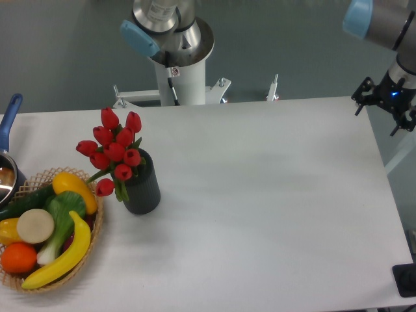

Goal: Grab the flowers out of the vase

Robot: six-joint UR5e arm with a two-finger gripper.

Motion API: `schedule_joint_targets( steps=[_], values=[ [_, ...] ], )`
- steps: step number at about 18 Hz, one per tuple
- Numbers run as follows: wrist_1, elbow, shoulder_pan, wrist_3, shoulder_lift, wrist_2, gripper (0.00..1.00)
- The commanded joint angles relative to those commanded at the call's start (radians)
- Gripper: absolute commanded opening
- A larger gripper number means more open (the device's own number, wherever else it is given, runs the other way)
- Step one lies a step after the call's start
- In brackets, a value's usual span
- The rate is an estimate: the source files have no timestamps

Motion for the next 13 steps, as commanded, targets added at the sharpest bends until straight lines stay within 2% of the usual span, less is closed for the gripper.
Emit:
schedule_joint_targets(
  steps=[2, 3, 5, 7, 13],
  values=[
    [0.006, -0.055, 0.015, -0.032, 0.011, -0.101, 1.00],
    [0.018, -0.093, 0.018, -0.031, 0.035, -0.138, 1.00],
    [0.073, -0.167, 0.020, -0.022, 0.075, -0.172, 1.00],
    [0.083, -0.219, 0.017, -0.026, 0.109, -0.212, 1.00],
    [0.089, -0.379, 0.012, -0.033, 0.232, -0.551, 1.00]
  ],
)
